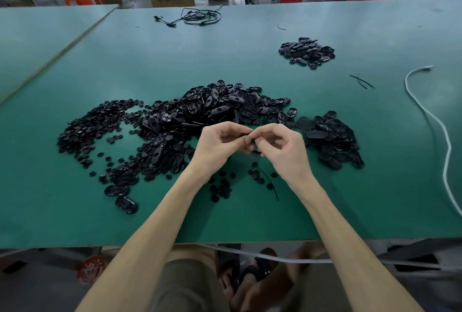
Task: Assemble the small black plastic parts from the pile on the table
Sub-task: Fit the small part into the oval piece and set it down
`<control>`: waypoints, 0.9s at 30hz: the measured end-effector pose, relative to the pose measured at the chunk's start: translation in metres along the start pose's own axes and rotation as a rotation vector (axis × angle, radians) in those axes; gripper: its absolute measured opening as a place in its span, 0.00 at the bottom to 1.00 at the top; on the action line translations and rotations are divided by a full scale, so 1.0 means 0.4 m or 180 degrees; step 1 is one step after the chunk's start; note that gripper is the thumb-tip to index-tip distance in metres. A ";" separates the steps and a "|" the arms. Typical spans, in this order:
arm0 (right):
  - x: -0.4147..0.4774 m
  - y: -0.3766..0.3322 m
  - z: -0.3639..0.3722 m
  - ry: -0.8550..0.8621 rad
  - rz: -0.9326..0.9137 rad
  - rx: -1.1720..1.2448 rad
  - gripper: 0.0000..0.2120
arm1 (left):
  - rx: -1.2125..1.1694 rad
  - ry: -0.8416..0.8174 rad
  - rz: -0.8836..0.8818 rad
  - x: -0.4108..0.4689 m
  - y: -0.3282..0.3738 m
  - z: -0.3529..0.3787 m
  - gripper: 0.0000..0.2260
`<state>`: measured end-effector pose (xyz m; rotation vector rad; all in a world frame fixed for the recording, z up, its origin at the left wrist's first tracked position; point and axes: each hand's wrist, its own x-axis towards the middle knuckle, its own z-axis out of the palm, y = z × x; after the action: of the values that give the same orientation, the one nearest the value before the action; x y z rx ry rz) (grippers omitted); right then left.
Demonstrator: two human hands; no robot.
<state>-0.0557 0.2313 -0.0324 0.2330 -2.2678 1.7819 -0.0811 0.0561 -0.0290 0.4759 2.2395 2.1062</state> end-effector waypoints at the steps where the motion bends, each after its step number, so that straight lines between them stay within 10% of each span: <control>1: 0.000 0.000 0.000 0.0012 0.0005 0.0011 0.14 | -0.0004 -0.0005 0.0004 0.000 0.000 0.000 0.09; 16: -0.002 0.001 -0.004 0.0873 0.0039 0.0157 0.10 | -0.0072 0.0136 0.0013 0.009 -0.016 -0.006 0.12; 27: 0.013 0.013 -0.018 0.2235 0.0429 0.0024 0.15 | 0.2057 -0.0407 0.0372 0.007 -0.026 0.006 0.11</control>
<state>-0.0616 0.2396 -0.0343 -0.4837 -1.7913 1.5881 -0.0853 0.0588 -0.0390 0.7455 2.8297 1.2872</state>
